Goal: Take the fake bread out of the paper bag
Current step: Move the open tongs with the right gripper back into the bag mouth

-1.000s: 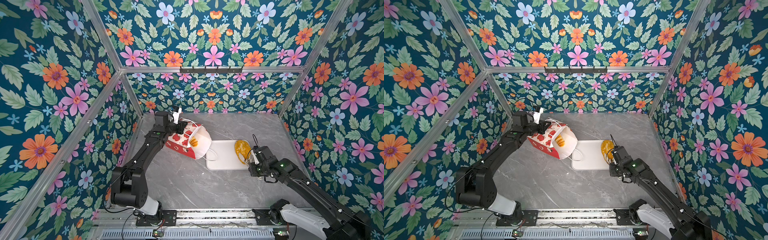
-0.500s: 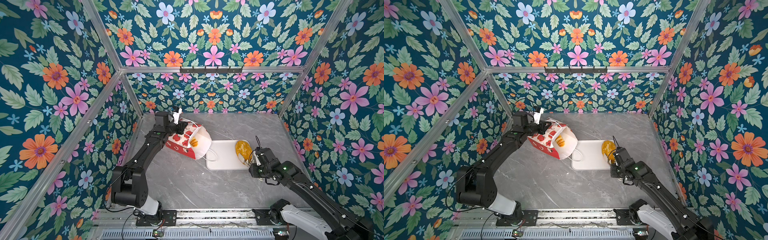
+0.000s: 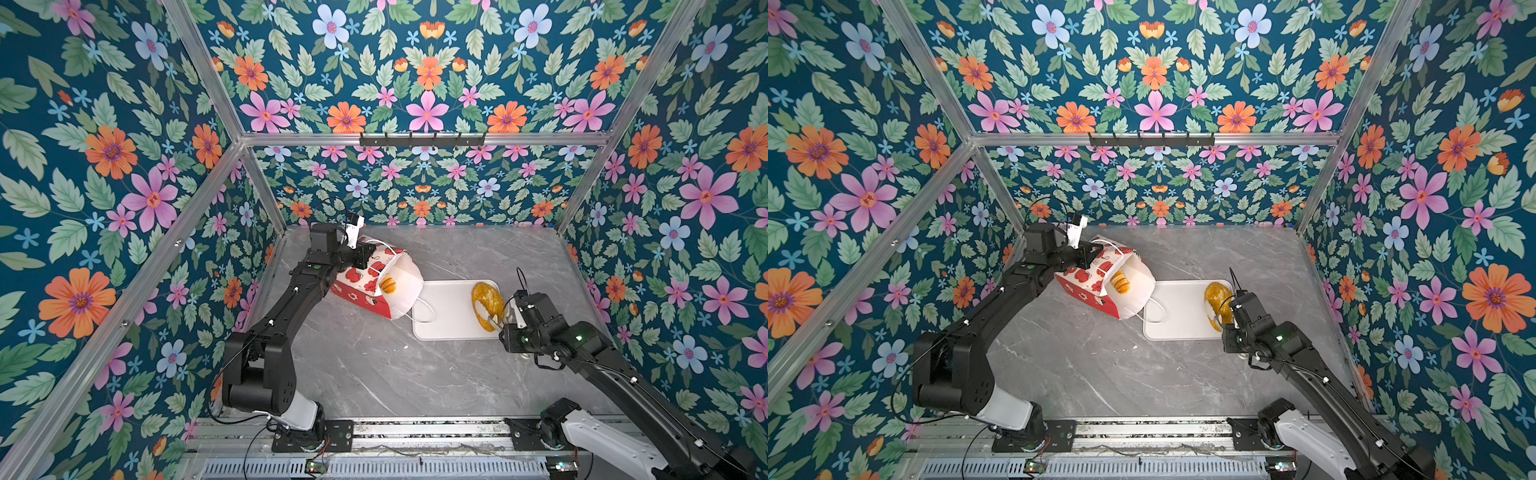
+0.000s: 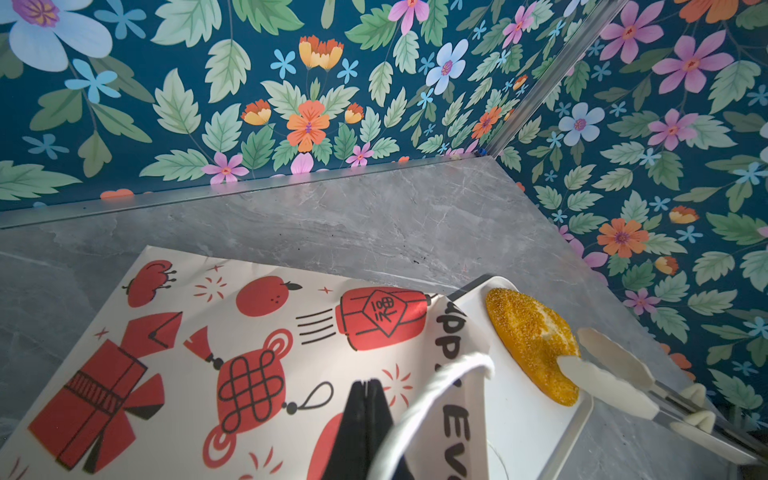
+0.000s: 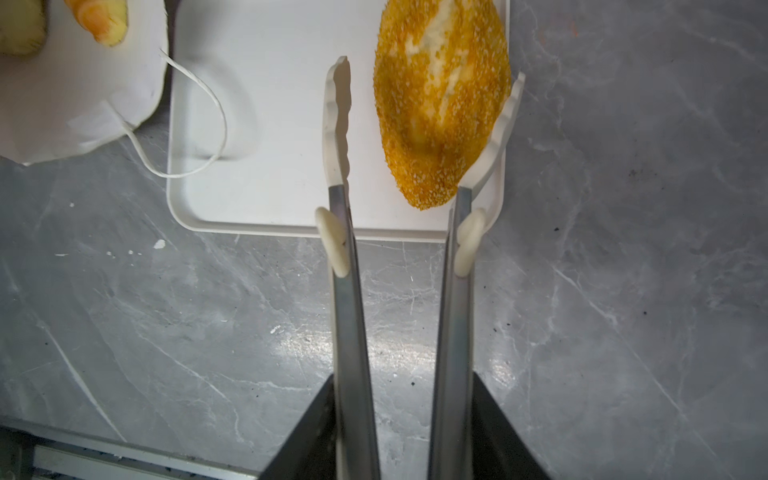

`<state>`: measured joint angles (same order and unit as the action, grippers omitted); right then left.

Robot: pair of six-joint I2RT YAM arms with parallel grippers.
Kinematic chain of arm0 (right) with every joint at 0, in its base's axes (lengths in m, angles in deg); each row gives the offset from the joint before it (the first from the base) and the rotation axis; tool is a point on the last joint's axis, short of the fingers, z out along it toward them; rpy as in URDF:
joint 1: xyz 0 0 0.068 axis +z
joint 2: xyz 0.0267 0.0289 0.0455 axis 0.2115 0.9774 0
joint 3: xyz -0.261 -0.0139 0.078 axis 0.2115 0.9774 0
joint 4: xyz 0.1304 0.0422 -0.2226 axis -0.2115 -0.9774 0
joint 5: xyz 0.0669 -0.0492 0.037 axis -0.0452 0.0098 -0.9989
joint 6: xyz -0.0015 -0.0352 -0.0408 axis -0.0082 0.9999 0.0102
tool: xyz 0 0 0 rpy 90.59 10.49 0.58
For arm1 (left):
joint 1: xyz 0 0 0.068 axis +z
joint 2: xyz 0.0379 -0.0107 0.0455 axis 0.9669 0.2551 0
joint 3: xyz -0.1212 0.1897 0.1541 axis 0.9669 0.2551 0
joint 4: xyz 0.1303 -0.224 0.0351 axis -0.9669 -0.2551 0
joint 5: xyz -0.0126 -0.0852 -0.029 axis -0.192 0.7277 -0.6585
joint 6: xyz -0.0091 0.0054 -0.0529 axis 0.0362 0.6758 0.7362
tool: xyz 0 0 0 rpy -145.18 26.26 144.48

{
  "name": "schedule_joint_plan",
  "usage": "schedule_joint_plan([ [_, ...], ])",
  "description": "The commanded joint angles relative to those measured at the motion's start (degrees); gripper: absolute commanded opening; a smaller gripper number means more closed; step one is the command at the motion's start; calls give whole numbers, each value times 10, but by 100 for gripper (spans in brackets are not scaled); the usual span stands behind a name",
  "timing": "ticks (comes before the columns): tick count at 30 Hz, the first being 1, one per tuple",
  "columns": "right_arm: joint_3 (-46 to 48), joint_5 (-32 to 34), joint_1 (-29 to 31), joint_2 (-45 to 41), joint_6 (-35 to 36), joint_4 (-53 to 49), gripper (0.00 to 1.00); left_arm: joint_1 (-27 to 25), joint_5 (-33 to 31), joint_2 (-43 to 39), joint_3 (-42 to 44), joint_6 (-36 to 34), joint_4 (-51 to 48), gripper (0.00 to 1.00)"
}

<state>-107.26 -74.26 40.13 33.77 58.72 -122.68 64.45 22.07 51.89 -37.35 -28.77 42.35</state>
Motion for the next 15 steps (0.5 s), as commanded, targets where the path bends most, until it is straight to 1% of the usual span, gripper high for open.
schedule_joint_plan([
  [1, -28, 4, 1, -3, 25, 8, 44, 0, 0, 1, -6, -2, 8, 0],
  [4, -53, -11, 19, 9, 45, 20, 43, 1, 0, -1, -10, -4, 5, 0],
  [6, -63, -13, 55, 25, 57, 42, 43, 0, 1, -1, -13, -5, 1, 0],
  [8, -77, -9, 103, 49, 74, 68, 43, 1, 1, -2, -17, -6, -6, 0],
  [11, -95, -38, 156, 93, 95, 115, 43, 1, 0, -2, -20, -8, -12, 0],
  [13, -107, -53, 180, 123, 109, 149, 43, 0, 4, -2, -21, -9, -15, 0],
  [15, -115, -70, 192, 152, 116, 187, 42, 1, 7, -2, -22, -10, -17, 0],
])
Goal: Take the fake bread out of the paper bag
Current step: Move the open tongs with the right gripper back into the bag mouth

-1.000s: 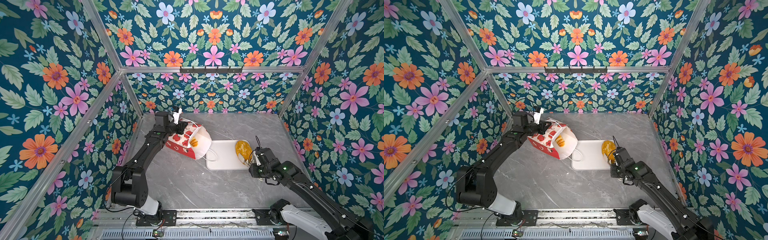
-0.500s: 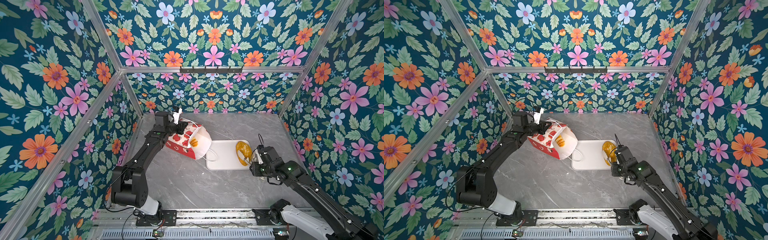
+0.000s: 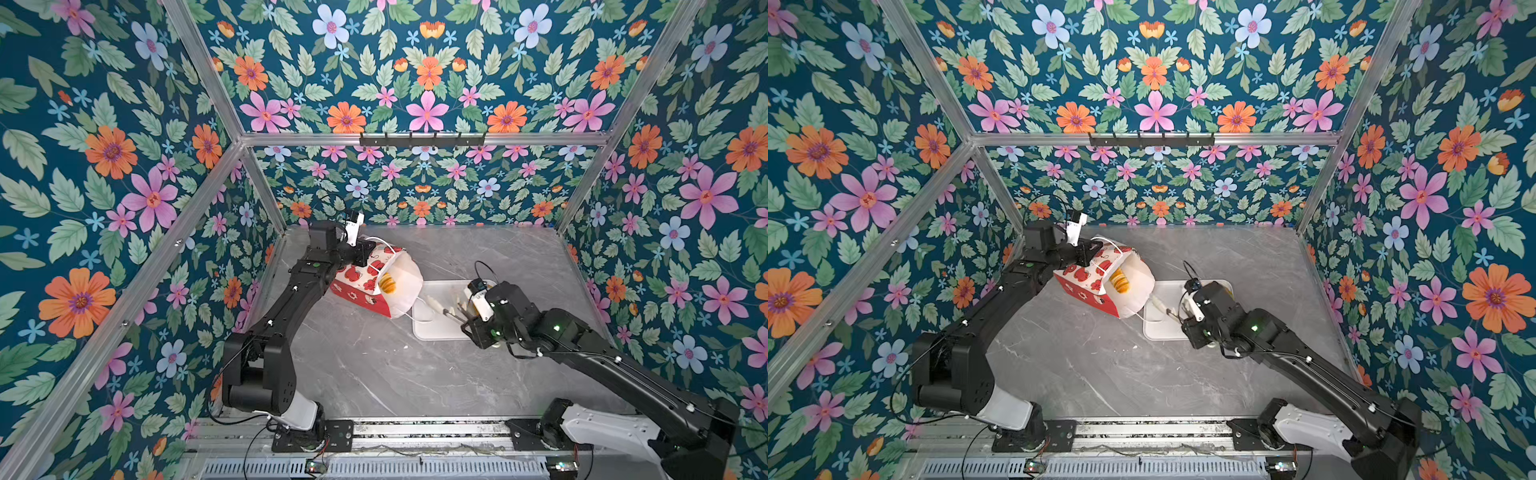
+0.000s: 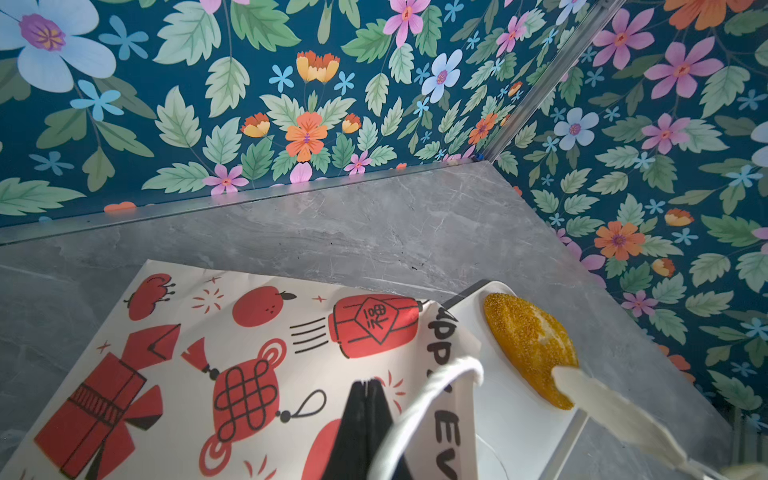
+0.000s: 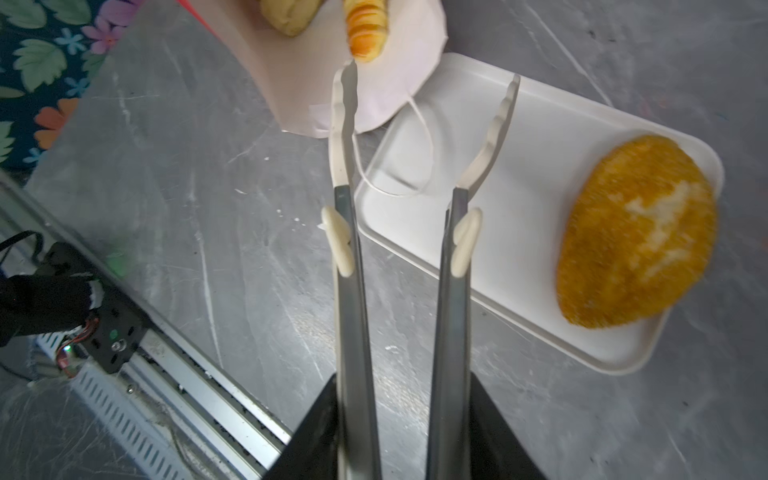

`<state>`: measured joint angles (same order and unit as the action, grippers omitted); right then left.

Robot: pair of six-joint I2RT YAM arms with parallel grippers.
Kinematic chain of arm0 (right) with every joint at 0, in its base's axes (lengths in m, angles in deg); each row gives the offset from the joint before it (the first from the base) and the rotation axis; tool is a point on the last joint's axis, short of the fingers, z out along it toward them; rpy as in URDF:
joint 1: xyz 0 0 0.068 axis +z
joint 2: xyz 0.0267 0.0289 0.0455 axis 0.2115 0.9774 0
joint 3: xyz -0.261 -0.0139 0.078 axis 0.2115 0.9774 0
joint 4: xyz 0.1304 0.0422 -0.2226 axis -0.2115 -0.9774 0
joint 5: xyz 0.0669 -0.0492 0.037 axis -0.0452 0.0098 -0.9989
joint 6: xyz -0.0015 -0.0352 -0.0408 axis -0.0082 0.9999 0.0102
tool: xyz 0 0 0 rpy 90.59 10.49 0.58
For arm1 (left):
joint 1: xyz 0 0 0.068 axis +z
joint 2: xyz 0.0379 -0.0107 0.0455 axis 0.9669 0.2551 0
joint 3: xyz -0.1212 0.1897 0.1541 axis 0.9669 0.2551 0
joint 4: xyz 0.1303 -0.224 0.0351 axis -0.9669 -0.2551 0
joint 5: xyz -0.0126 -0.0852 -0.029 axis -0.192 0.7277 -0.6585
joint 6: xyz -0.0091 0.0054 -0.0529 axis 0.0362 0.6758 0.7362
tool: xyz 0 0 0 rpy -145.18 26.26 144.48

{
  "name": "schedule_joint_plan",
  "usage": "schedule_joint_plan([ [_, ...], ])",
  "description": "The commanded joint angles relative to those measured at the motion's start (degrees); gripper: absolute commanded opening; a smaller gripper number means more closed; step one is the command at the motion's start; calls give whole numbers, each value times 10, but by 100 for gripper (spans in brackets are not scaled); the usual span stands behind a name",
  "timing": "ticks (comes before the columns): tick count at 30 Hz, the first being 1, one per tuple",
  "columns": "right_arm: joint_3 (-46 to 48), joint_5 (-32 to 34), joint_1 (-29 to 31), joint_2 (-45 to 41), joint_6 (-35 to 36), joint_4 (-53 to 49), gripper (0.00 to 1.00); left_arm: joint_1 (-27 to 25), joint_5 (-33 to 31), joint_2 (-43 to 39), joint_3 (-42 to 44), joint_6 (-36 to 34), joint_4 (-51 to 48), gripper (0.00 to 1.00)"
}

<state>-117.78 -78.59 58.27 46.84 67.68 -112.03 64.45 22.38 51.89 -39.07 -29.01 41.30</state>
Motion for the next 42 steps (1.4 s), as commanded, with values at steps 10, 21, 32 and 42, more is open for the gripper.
schedule_joint_plan([
  [10, -63, -68, 13, 160, 86, 173, 39, 0, 10, -15, 3, -14, -18, 0],
  [21, -130, -13, 4, 298, 116, 204, 38, 1, 21, -33, -3, -17, -38, 0],
  [32, -154, -29, -23, 371, 109, 250, 38, 1, 27, -40, -4, -18, -44, 0],
  [42, -198, -60, -25, 428, 104, 259, 38, 0, 32, -36, -3, -13, -40, 0],
])
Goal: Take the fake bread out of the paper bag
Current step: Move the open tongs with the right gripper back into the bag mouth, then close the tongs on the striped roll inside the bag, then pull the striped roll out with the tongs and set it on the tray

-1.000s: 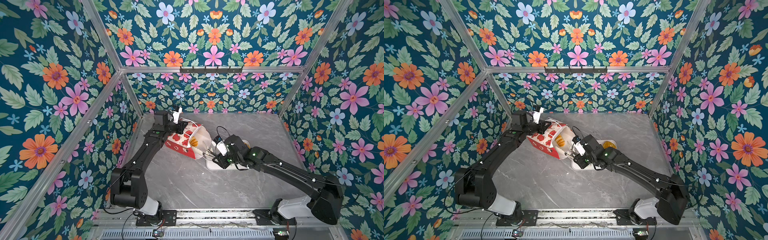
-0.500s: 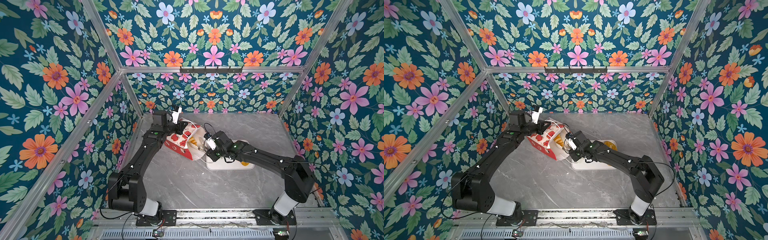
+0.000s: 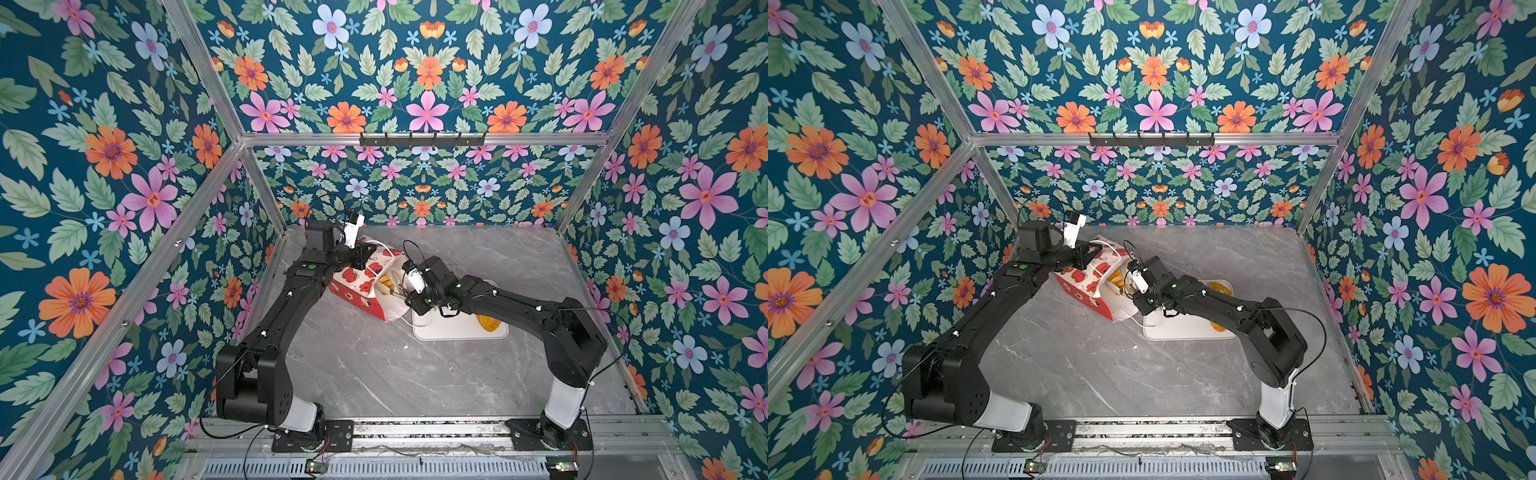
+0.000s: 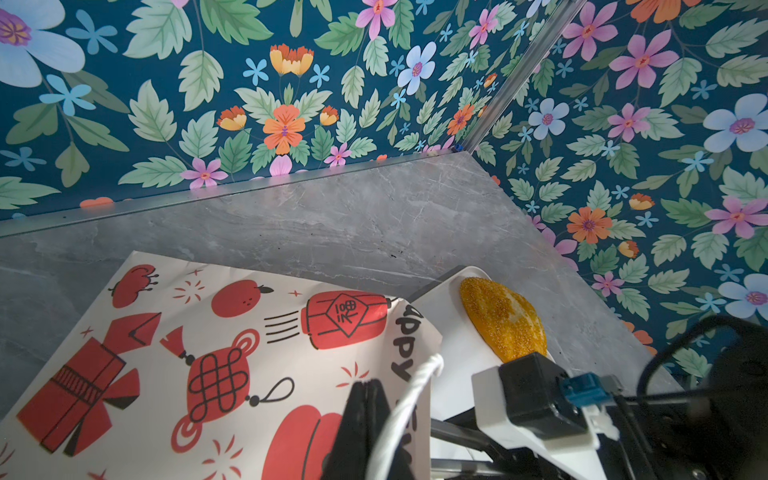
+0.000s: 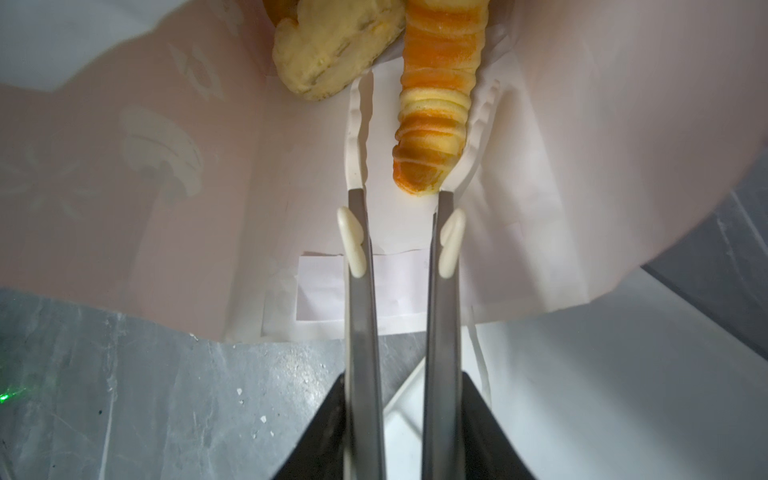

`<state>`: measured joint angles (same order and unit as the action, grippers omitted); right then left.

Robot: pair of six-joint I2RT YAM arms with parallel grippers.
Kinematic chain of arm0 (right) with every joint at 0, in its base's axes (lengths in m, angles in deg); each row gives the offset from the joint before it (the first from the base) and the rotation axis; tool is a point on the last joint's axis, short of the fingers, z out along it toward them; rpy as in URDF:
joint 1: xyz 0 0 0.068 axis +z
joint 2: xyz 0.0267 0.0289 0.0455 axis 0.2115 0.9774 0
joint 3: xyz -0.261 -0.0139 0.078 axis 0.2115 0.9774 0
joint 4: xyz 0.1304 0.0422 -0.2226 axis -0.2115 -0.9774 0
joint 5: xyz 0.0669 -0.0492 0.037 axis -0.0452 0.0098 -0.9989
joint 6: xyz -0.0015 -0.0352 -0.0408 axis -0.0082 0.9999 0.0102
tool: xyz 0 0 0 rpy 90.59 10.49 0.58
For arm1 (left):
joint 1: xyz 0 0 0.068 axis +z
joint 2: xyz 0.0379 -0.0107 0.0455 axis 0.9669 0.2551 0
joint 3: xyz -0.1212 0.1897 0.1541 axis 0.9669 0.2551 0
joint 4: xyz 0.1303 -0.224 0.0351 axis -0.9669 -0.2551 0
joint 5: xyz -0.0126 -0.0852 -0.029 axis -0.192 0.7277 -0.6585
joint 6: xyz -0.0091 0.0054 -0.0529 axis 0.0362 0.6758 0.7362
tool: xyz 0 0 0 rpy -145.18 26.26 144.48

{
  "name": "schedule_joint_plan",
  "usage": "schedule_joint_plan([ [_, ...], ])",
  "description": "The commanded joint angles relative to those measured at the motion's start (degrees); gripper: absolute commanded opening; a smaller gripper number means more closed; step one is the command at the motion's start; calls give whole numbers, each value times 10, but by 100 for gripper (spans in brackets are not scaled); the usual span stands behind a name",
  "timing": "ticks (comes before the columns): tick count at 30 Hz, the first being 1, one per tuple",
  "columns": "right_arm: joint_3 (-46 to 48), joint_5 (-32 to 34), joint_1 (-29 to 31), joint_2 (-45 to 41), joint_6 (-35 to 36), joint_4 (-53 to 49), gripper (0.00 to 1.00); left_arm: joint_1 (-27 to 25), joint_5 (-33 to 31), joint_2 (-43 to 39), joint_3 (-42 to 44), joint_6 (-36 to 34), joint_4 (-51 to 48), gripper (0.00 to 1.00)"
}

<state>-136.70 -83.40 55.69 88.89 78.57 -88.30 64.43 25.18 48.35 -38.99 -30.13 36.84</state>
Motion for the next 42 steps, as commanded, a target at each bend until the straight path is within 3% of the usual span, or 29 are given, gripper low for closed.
schedule_joint_plan([
  [1, -12, -13, 0, 14, -5, 21, 38, 0, 5, -1, -4, -2, 6, 0],
  [10, -52, 15, 0, 64, 13, -11, 38, 0, 9, 0, -4, 1, 11, 0],
  [19, -64, 20, 0, 78, 20, -36, 26, 0, 8, 6, -5, 3, 17, 0],
  [35, -74, -53, 0, -26, 3, -151, 23, 0, -3, 35, -3, 17, 49, 0],
  [42, -59, -28, 0, -73, -17, -225, 23, 0, 2, 42, 0, 19, 63, 0],
])
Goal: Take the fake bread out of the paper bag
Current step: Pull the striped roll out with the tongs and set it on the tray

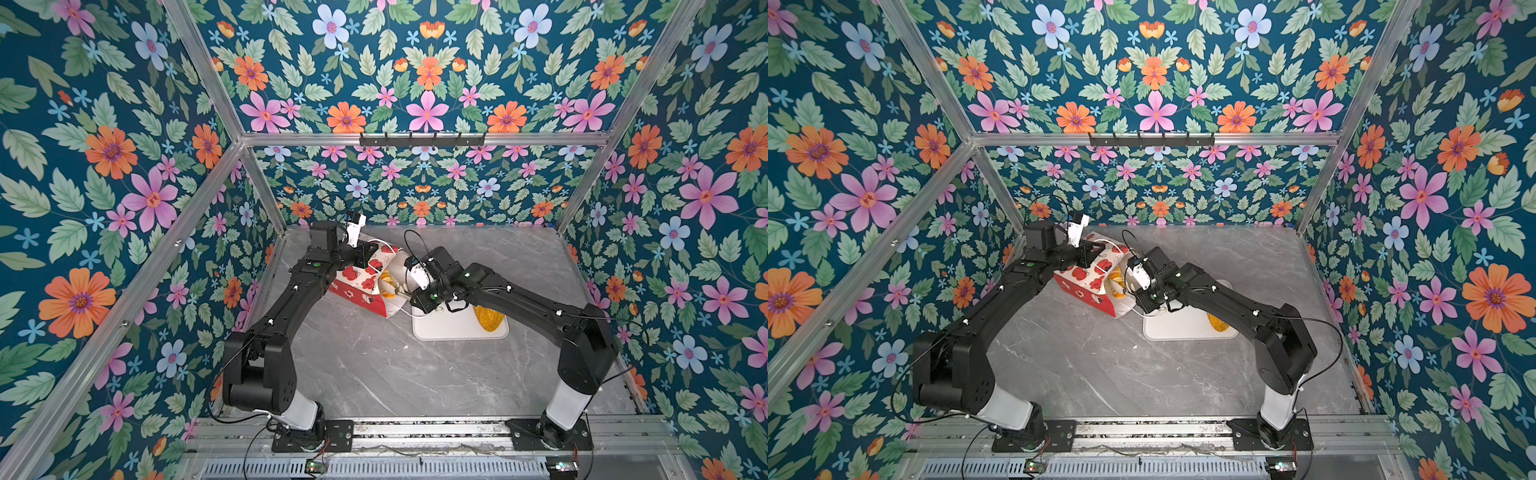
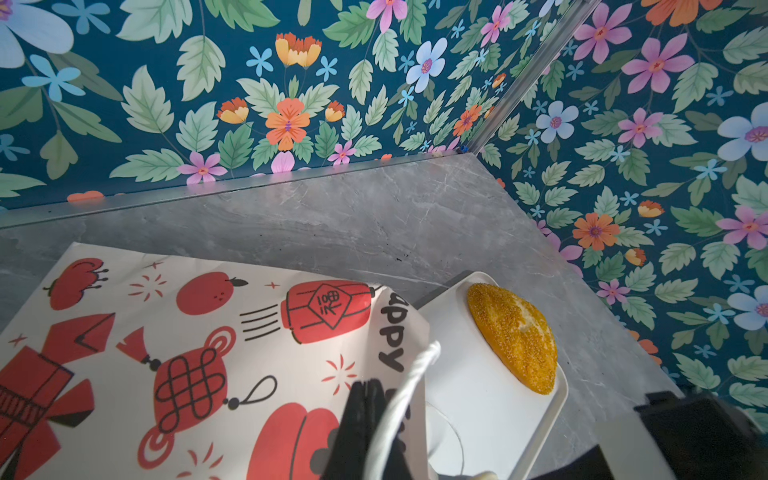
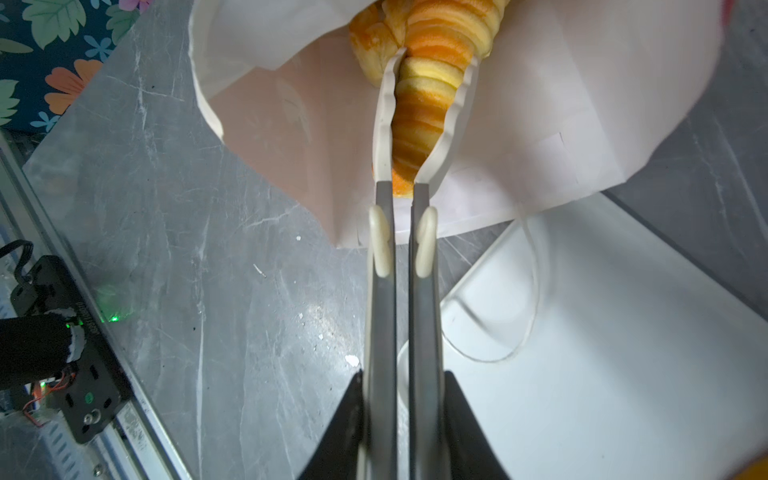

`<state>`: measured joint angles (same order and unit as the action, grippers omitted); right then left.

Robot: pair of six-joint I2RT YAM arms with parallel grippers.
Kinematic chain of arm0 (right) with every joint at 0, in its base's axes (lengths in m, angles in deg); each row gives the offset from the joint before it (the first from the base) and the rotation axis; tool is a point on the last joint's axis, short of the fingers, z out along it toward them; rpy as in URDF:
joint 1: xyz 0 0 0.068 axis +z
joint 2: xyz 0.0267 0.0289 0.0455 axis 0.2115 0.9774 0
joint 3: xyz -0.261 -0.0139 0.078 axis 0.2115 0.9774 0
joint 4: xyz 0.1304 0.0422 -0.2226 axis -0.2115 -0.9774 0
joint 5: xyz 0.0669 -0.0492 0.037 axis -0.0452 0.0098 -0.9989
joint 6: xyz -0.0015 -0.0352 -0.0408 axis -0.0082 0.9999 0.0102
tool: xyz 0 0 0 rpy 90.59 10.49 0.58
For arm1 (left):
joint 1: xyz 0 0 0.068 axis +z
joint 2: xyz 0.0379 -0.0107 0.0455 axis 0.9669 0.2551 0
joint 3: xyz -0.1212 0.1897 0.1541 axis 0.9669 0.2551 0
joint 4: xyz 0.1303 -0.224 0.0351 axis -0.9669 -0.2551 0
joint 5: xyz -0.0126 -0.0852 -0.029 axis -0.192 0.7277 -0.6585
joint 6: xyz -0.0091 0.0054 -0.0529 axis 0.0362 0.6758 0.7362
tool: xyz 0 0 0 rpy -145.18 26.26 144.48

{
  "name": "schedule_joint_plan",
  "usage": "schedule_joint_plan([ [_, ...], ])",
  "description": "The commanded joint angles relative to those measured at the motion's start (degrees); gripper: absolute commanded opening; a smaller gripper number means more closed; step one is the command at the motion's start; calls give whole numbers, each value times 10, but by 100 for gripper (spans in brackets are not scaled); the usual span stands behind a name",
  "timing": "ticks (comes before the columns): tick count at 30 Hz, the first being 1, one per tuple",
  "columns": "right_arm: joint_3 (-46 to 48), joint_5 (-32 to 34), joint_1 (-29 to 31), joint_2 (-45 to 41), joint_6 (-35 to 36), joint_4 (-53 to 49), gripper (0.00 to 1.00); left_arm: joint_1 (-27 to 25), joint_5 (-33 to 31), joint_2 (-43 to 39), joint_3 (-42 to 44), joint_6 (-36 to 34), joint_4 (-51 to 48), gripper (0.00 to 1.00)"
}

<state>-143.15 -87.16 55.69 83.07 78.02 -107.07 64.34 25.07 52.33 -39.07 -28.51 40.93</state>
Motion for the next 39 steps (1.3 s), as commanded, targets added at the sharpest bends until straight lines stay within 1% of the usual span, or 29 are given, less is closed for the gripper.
schedule_joint_plan([
  [1, 11, 11, 0, -24, -14, -46, 23, 1, 2, 2, 0, 3, 23, 0],
  [4, 32, 6, 0, -47, -23, -63, 22, 1, 3, 3, 1, 6, 31, 0],
  [9, 83, 18, 0, -117, -42, -71, 22, 1, 4, 5, 1, 9, 39, 0],
  [15, 149, 42, 0, -223, -69, -90, 23, 1, -4, 5, 3, 9, 39, 0],
  [26, 236, 118, 0, -372, -128, -178, 23, 1, -12, 7, 5, 12, 43, 0],
  [31, 270, 144, 0, -401, -146, -187, 23, 1, -7, 8, 6, 15, 47, 0],
  [36, 286, 166, -8, -395, -152, -176, 24, 1, -2, 5, 6, 16, 48, 0],
  [39, 302, 164, -24, -389, -153, -161, 24, 1, -1, 0, 10, 15, 48, 0],
])
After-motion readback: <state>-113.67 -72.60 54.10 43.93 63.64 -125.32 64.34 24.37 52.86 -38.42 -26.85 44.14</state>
